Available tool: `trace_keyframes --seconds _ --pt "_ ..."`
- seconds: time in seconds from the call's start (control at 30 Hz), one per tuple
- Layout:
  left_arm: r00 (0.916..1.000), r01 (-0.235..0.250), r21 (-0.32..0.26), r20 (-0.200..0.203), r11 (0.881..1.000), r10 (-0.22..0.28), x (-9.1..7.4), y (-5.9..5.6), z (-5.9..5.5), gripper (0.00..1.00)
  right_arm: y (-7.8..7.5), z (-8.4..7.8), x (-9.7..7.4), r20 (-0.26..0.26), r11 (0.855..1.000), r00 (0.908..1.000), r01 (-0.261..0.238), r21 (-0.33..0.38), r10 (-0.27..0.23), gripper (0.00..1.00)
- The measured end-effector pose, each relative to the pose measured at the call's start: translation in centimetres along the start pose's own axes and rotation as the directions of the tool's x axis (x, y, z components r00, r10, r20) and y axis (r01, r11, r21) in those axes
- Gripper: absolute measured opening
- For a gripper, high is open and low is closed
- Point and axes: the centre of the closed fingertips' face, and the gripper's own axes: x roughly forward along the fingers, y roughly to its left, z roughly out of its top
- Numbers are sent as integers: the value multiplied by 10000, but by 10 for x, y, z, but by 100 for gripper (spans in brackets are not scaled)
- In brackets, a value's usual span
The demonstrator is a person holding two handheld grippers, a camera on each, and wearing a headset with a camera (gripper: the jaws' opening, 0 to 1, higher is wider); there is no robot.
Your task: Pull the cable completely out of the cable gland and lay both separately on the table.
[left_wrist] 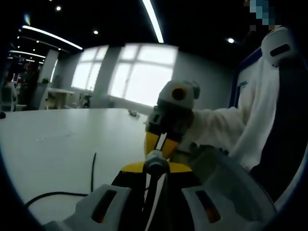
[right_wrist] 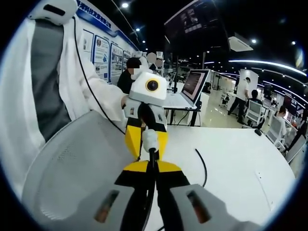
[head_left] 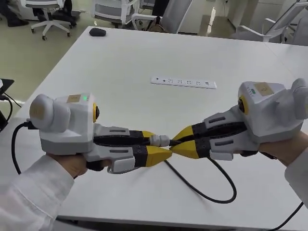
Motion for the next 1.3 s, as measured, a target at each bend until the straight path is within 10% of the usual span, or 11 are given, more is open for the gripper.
trace_keyframes --seconds 1.3 --pt "10000 -90 86 36 9999 90 -2 2 1 16 -8 -91 -36 -1572 9867 9841 1033 1252 -831 2"
